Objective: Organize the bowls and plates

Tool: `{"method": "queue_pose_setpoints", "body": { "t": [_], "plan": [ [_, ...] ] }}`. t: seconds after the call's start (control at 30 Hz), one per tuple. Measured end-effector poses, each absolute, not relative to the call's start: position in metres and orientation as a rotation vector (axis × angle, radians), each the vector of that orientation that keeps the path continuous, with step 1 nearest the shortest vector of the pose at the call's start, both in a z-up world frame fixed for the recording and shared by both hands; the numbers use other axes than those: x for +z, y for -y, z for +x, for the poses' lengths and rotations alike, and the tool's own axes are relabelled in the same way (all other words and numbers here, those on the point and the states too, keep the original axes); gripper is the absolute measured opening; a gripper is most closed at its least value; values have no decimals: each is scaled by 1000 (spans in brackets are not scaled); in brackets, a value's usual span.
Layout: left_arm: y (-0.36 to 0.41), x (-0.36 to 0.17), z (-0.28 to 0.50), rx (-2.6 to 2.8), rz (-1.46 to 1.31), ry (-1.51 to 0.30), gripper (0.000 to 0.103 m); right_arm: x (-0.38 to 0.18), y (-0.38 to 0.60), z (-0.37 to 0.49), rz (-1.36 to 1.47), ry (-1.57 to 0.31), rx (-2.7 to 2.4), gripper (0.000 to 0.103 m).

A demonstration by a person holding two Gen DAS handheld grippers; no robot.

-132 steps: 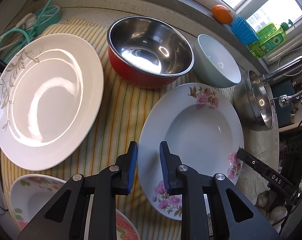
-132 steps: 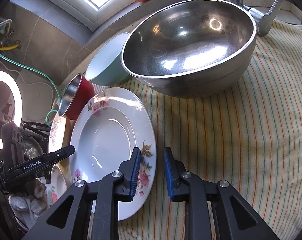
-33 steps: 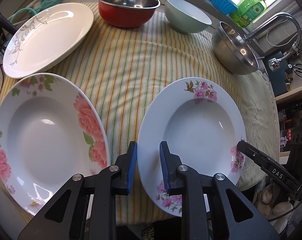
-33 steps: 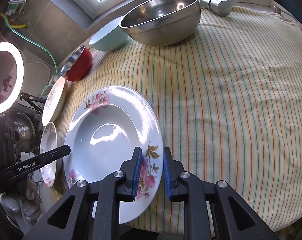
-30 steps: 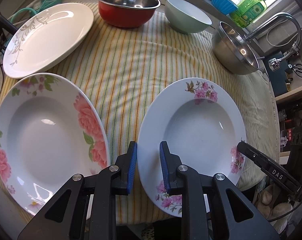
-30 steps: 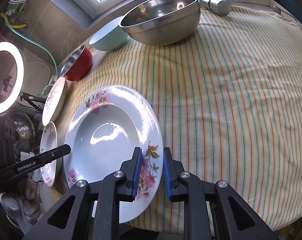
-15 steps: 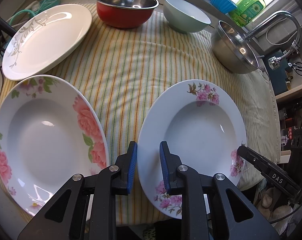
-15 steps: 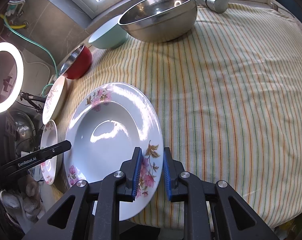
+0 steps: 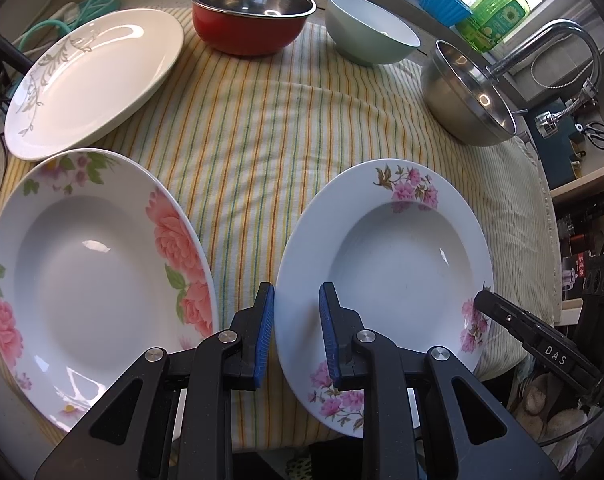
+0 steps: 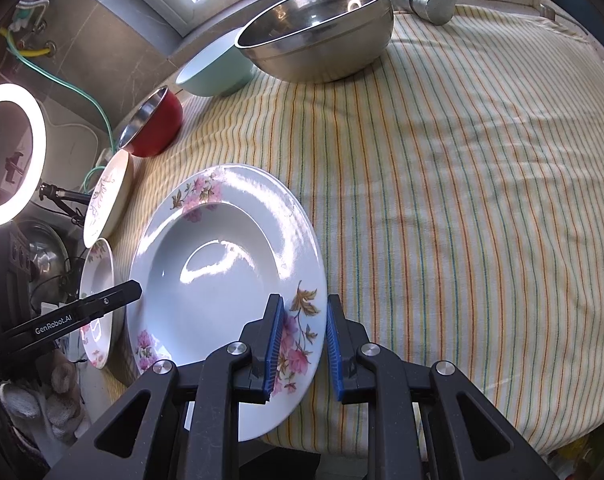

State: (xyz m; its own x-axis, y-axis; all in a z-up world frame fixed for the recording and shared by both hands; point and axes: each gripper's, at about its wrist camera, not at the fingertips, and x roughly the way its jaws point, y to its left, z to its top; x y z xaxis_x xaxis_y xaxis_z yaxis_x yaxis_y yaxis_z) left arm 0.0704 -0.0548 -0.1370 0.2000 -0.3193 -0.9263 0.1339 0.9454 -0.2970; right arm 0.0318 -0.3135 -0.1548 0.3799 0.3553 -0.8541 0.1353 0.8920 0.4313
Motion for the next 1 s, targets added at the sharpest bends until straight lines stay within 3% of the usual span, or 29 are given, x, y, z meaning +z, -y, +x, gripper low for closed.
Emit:
{"method": "queue_pose_setpoints", "body": {
  "t": [0.3,0.47,1.0],
  "plan": [
    [51,-132,70,-315,-158,-1319,21,-153,312,34,431,-1184,128,21],
    [41,-123,69,-295,-170,-1291,21,-145,324,33,432,-1156,89,34],
    [-18,-91,50,-172,-247,-1179,21,-102,295,41,351,-1019,138,34]
  ]
}}
